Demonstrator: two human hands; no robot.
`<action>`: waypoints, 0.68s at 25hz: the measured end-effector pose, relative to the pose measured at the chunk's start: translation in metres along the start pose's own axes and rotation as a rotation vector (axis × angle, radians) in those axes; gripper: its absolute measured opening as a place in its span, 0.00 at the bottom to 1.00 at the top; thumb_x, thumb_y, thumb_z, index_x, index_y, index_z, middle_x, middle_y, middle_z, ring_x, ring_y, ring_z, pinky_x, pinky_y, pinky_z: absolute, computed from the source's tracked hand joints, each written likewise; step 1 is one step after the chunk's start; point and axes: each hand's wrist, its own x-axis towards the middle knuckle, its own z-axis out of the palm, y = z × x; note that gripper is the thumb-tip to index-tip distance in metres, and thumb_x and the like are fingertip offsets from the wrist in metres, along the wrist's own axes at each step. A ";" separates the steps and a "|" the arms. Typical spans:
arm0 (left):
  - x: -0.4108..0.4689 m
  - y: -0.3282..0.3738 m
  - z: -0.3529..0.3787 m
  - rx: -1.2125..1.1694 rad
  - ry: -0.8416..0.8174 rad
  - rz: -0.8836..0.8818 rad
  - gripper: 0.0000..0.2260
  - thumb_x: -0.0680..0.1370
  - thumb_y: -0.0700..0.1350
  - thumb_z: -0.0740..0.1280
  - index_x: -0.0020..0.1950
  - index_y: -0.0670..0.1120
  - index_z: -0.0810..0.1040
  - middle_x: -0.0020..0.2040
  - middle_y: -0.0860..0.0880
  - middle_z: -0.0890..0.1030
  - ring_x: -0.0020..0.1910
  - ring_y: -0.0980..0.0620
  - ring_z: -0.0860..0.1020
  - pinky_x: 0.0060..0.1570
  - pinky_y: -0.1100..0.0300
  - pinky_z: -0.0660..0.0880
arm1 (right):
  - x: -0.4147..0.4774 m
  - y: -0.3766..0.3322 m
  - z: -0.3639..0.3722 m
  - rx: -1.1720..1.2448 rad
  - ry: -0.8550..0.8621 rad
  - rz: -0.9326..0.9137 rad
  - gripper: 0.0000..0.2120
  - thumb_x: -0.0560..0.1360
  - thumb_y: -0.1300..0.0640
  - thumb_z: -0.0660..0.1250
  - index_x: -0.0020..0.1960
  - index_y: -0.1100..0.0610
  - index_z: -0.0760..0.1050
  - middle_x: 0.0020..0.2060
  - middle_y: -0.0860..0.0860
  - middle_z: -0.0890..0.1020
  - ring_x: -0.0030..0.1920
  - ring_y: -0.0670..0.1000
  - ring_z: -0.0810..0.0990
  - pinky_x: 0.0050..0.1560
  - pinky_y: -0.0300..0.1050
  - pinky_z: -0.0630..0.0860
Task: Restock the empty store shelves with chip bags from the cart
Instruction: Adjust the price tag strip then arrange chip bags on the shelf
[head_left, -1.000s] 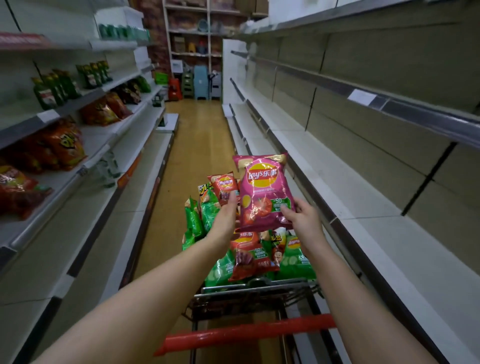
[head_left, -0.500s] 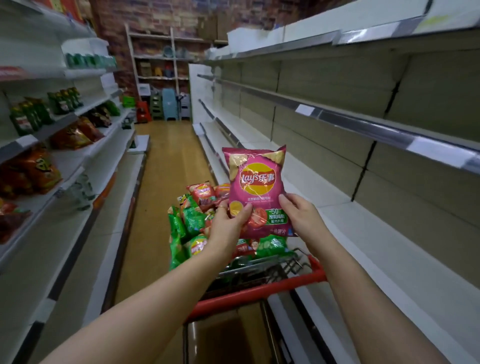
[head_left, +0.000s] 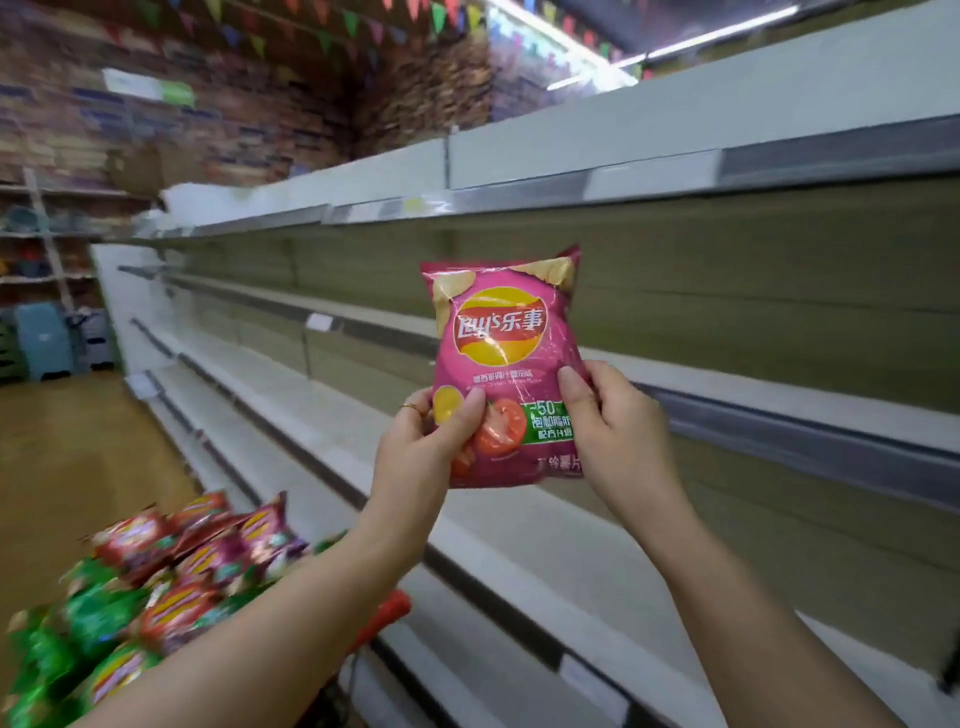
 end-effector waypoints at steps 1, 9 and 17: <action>-0.005 0.001 0.029 0.005 -0.048 -0.020 0.15 0.70 0.48 0.70 0.53 0.44 0.77 0.43 0.47 0.85 0.38 0.53 0.84 0.33 0.66 0.78 | -0.003 0.005 -0.034 -0.059 0.036 0.009 0.12 0.80 0.48 0.56 0.50 0.54 0.74 0.41 0.49 0.82 0.40 0.48 0.81 0.38 0.43 0.77; -0.061 -0.016 0.250 0.131 -0.509 -0.191 0.25 0.62 0.54 0.71 0.53 0.42 0.77 0.40 0.46 0.85 0.34 0.50 0.84 0.28 0.64 0.76 | -0.064 0.032 -0.289 -0.363 0.204 0.223 0.18 0.79 0.46 0.56 0.40 0.59 0.72 0.33 0.50 0.79 0.31 0.44 0.78 0.28 0.38 0.71; -0.073 -0.027 0.375 0.221 -0.723 -0.263 0.14 0.69 0.51 0.72 0.45 0.41 0.79 0.36 0.45 0.85 0.30 0.51 0.83 0.31 0.64 0.79 | -0.065 0.053 -0.400 -0.593 0.326 0.448 0.21 0.80 0.48 0.54 0.37 0.61 0.74 0.35 0.58 0.77 0.40 0.58 0.76 0.35 0.45 0.66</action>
